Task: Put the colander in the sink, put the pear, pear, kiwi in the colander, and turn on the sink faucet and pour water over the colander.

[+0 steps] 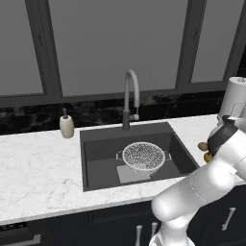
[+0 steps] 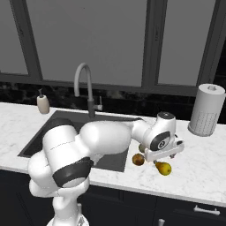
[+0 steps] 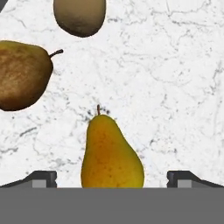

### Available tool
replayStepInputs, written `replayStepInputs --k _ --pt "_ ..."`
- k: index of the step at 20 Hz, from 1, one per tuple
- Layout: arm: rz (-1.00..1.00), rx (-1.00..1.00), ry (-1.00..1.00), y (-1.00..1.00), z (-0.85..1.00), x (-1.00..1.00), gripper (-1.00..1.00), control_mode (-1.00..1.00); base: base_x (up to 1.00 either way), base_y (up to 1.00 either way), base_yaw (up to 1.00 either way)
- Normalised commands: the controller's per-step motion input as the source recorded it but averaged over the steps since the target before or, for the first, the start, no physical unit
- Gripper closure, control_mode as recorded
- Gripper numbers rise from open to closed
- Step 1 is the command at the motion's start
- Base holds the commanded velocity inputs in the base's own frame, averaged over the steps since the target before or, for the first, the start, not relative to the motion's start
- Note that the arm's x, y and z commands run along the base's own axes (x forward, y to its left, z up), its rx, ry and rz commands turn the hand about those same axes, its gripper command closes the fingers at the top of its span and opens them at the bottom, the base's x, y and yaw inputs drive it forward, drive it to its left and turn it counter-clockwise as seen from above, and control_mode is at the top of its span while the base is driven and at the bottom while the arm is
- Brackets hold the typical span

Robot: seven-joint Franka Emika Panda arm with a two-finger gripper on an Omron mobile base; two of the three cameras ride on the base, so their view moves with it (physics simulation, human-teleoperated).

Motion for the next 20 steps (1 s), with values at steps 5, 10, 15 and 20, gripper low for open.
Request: replayStepInputs --k 5,10,15,20 --pt "0.07 0.0 0.0 -0.09 -0.18 -0.15 -1.0 -1.0 0.0 0.0 0.0" --pt "0.01 0.02 0.0 0.03 0.0 -0.2 -1.0 -1.0 0.0 0.0 0.0" --pt "0.02 0.0 0.02 0.32 -0.07 -0.23 -1.0 -1.0 0.0 0.0 0.0" --pt "0.02 0.0 0.04 0.35 -0.4 -0.01 -1.0 -1.0 0.0 0.0 0.0"
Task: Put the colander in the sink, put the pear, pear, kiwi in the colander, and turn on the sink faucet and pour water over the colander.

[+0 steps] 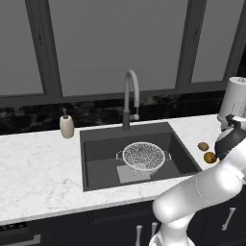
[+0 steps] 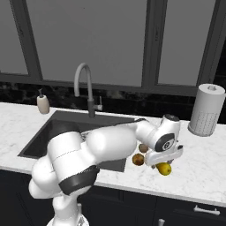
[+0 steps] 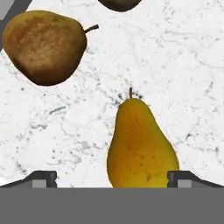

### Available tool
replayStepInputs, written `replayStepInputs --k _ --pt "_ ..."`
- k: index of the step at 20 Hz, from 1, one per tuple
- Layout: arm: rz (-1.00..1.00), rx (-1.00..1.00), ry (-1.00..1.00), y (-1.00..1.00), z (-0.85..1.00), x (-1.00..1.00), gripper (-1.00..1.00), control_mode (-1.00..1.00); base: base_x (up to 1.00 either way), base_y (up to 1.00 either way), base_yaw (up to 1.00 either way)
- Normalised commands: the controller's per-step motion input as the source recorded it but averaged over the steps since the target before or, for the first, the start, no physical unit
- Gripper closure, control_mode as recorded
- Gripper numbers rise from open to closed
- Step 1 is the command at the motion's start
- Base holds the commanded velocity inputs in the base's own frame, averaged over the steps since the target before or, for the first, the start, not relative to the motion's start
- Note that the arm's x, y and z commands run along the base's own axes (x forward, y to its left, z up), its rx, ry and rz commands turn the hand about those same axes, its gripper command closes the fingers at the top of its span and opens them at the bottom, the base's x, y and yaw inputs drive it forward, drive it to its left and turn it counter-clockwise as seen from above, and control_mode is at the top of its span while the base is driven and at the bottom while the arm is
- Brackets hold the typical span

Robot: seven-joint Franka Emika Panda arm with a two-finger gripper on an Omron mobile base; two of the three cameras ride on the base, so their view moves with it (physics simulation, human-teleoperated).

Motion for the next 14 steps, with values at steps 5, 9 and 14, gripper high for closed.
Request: replayStepInputs --k 5,9,14 --pt "0.01 0.0 -0.02 -0.03 -0.77 0.0 -1.0 -1.0 0.0 0.0 0.0" --pt "0.0 0.0 -0.17 -0.23 -0.8 0.0 -1.0 -1.0 0.0 0.0 0.0" --pt "0.0 0.0 -0.17 -0.07 -0.74 0.0 -1.0 -1.0 0.0 0.0 0.0"
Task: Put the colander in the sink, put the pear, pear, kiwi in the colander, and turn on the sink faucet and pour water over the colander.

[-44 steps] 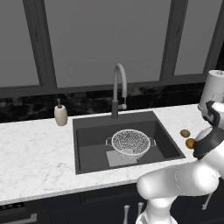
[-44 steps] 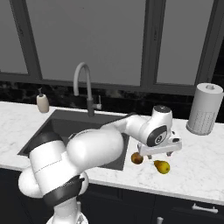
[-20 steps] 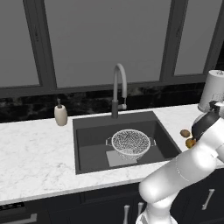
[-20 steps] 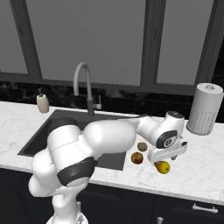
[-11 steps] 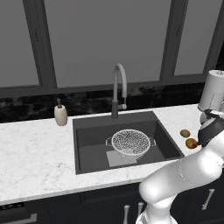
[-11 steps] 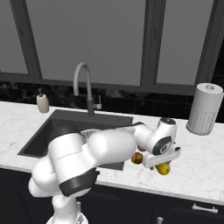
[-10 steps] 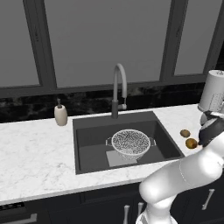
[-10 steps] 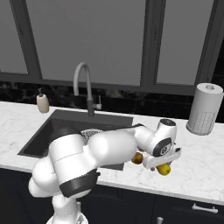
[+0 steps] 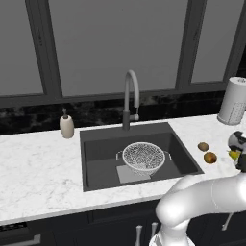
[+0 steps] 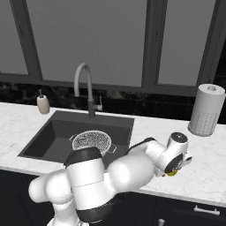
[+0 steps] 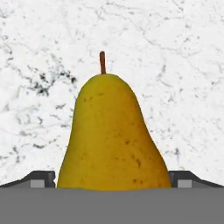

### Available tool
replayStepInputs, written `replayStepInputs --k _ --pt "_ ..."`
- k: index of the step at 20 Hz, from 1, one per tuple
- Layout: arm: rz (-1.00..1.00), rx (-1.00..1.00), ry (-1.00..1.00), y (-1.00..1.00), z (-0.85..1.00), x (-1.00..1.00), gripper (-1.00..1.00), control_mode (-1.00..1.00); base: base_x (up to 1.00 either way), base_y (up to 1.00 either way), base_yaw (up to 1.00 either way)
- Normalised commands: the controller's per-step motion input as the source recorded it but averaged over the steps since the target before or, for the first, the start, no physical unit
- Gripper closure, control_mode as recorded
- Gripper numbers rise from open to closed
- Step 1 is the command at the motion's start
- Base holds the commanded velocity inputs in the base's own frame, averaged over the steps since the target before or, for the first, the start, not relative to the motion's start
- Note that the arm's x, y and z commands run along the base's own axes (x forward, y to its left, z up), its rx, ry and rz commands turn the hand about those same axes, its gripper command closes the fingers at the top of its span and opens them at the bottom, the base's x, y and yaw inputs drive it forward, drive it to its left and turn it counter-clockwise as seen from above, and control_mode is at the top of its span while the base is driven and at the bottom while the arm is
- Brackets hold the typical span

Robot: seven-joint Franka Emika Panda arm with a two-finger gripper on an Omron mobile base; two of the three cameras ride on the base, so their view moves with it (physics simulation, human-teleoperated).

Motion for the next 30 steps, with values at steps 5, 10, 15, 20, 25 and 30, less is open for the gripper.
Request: replayStepInputs --k 5,10,15,20,25,30 --pt "0.0 0.0 -0.05 0.05 -0.56 0.0 1.0 -1.0 0.0 0.0 0.0" --pt "0.0 0.02 -0.02 0.02 -0.33 -0.11 1.0 -1.0 0.0 0.0 0.0" --pt "0.13 0.04 -0.26 0.37 0.03 -0.79 1.0 -1.0 0.0 0.0 0.0" --pt "0.17 0.04 -0.26 0.65 0.64 -0.8 1.0 -1.0 0.0 0.0 0.0" --pt "0.23 0.0 -0.08 0.99 0.85 -0.18 1.0 -1.0 0.0 0.0 0.0" --pt "0.22 0.0 0.0 1.0 0.67 0.11 1.0 -1.0 0.0 0.0 0.0"
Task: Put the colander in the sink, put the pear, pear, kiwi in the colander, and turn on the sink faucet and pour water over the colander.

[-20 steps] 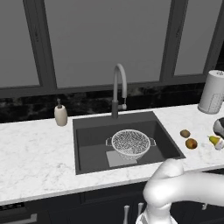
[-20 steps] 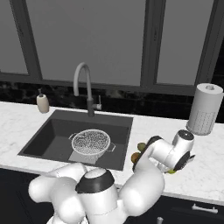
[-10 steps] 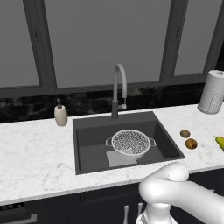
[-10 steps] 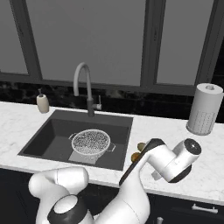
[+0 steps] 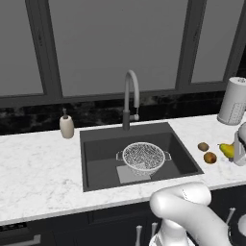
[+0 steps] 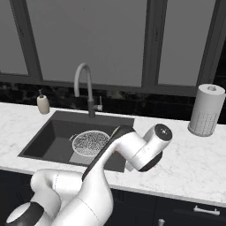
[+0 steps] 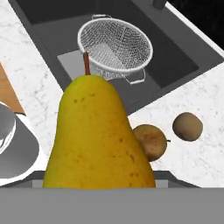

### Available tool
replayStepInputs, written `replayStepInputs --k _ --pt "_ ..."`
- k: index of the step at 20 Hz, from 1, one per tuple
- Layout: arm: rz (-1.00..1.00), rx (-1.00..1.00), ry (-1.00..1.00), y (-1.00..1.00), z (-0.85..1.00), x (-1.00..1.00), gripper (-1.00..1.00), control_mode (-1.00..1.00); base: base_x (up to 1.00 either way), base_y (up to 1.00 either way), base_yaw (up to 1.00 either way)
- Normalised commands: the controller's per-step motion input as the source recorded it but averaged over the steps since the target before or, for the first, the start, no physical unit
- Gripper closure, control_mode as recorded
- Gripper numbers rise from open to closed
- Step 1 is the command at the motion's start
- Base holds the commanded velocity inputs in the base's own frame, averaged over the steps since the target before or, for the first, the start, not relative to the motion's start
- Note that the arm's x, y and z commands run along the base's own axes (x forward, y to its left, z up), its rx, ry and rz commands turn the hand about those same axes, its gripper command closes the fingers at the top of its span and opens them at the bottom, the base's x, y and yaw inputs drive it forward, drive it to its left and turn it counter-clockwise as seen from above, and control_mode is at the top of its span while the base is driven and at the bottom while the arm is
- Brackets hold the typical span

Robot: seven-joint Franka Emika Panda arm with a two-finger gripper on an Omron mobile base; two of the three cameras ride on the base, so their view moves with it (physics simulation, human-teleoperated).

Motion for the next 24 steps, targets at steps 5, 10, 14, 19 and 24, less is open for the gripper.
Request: replayStepInputs --k 5,10,14,19,24 --pt "0.11 0.0 0.03 1.0 0.51 0.34 1.0 -1.0 0.0 0.0 0.0" --pt "0.05 0.01 0.17 1.0 0.32 0.56 1.0 -1.0 0.0 0.0 0.0" --pt "0.0 0.01 0.26 0.89 0.01 0.72 1.0 -1.0 0.0 0.0 0.0" --pt "0.0 0.0 0.14 0.46 -0.18 0.6 1.0 -1.0 0.0 0.0 0.0" --pt "0.09 0.02 0.02 0.0 -0.55 0.45 1.0 -1.0 0.0 0.0 0.0"
